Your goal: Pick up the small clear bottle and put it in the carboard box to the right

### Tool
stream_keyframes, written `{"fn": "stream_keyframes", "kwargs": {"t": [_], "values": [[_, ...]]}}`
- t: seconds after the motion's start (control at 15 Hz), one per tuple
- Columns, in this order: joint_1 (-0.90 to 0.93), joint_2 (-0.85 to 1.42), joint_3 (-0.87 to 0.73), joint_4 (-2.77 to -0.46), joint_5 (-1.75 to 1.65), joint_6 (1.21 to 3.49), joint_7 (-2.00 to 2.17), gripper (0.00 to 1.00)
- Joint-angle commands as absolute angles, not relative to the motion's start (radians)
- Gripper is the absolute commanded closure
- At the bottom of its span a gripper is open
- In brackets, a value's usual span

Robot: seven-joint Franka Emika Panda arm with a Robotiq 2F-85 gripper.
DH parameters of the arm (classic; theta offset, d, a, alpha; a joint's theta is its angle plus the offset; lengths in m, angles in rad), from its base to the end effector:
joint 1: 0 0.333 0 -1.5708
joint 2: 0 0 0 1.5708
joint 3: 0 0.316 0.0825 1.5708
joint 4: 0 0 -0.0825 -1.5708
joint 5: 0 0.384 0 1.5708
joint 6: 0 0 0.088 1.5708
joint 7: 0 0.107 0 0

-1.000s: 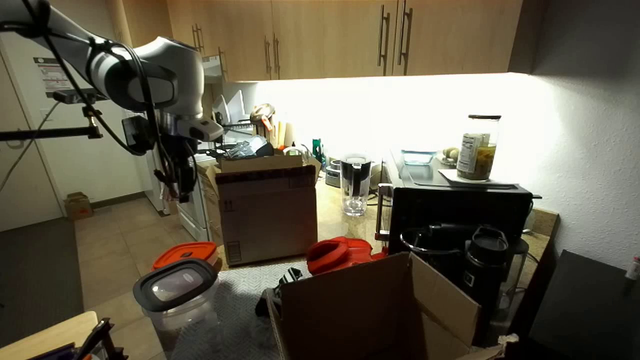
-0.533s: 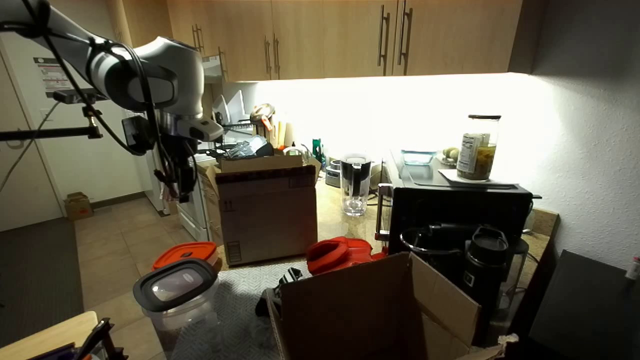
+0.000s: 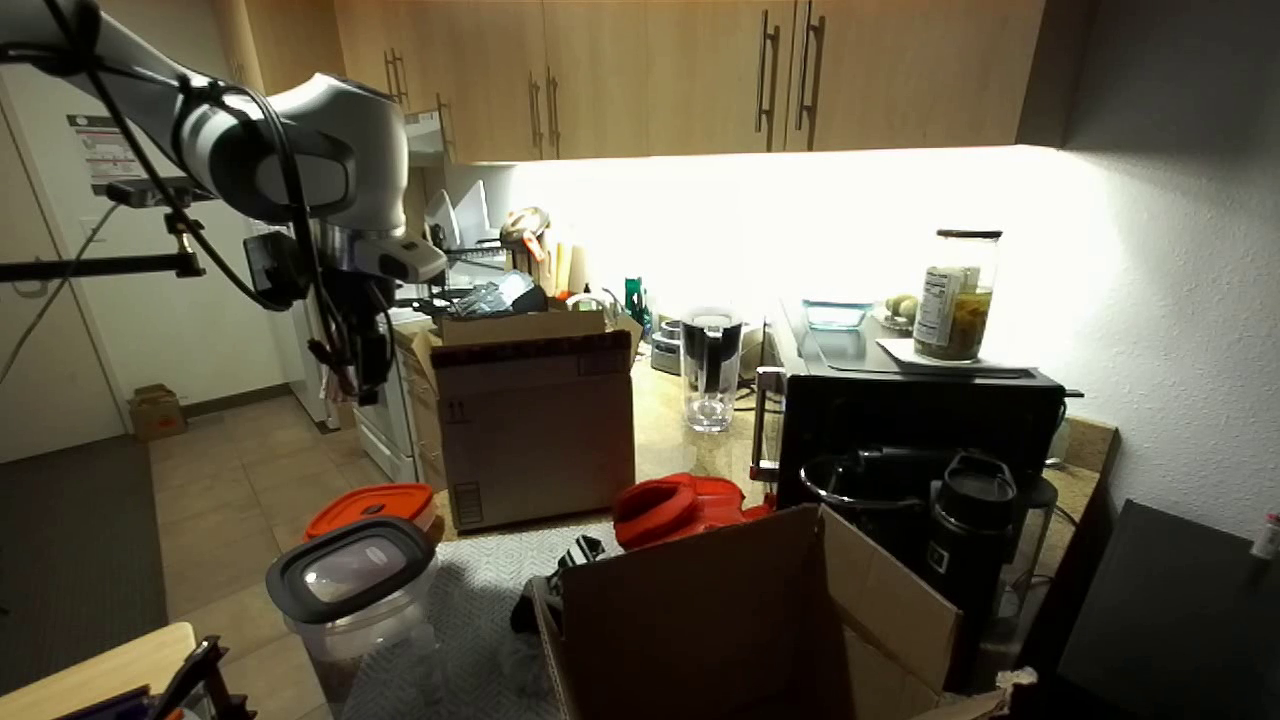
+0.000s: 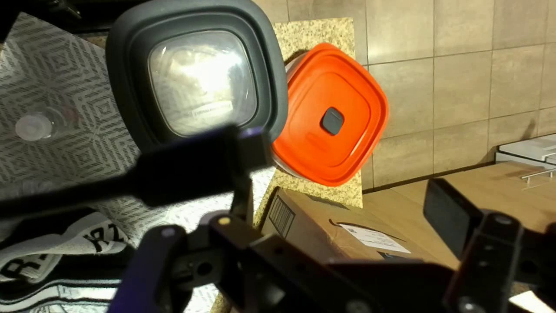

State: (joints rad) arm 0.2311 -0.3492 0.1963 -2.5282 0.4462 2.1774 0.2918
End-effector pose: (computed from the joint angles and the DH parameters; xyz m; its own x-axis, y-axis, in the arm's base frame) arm 0.3777 0.1894 0.3985 0.9861 -0.1157 -0.1192 -0.1443 -0.9524 -0.2687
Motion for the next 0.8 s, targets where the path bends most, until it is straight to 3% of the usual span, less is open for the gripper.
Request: {"fn": "stream_keyframes", "kwargs": {"t": [0.0, 0.73], "values": [[0.214, -0.345, 0.197, -2.538, 0.449, 2.181, 0.308, 0.00], [0.083, -0.332, 0.161, -2.603, 0.305, 2.192, 0.408, 0.00]]}}
